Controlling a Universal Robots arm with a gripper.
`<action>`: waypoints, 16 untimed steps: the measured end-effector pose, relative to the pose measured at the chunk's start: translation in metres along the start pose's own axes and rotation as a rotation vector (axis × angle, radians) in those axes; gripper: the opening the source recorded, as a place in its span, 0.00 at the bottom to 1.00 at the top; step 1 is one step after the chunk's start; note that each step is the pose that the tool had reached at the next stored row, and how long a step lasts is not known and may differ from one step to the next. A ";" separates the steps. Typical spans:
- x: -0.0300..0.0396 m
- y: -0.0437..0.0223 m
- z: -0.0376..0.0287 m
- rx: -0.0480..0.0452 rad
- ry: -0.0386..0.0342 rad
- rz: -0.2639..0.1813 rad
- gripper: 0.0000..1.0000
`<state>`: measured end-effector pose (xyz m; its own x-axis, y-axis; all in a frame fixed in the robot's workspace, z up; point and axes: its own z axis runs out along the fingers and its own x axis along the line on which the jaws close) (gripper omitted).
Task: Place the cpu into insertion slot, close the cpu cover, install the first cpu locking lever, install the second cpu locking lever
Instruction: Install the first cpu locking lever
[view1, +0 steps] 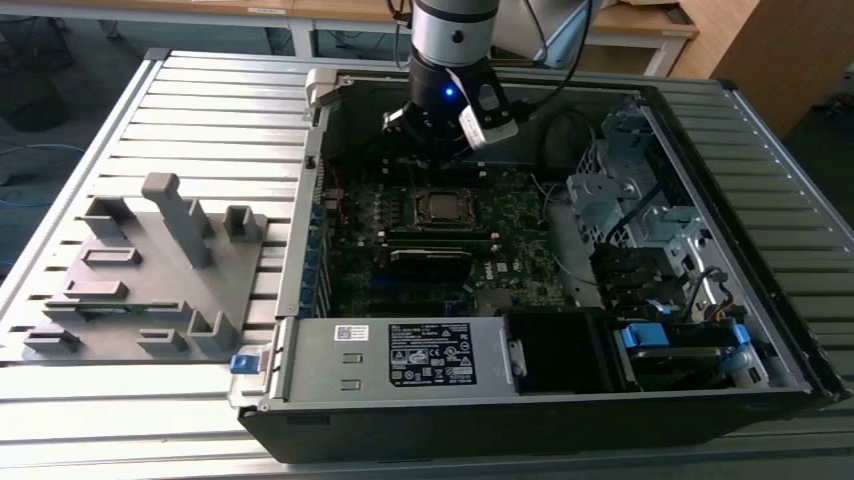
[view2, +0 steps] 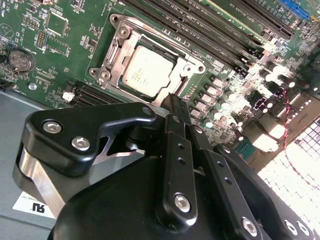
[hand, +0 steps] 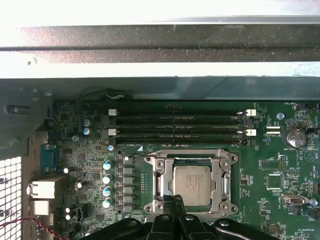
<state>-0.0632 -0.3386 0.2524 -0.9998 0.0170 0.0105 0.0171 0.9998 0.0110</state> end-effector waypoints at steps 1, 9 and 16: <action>0.0000 0.0000 -0.0001 0.0001 0.0001 0.000 0.10; 0.0074 -0.0002 0.0001 0.0002 0.0002 0.000 0.10; 0.0175 -0.0003 0.0003 0.0001 -0.0001 0.000 0.10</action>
<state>-0.0807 -0.3386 0.2522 -0.9998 0.0171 0.0104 0.0172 0.9998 0.0110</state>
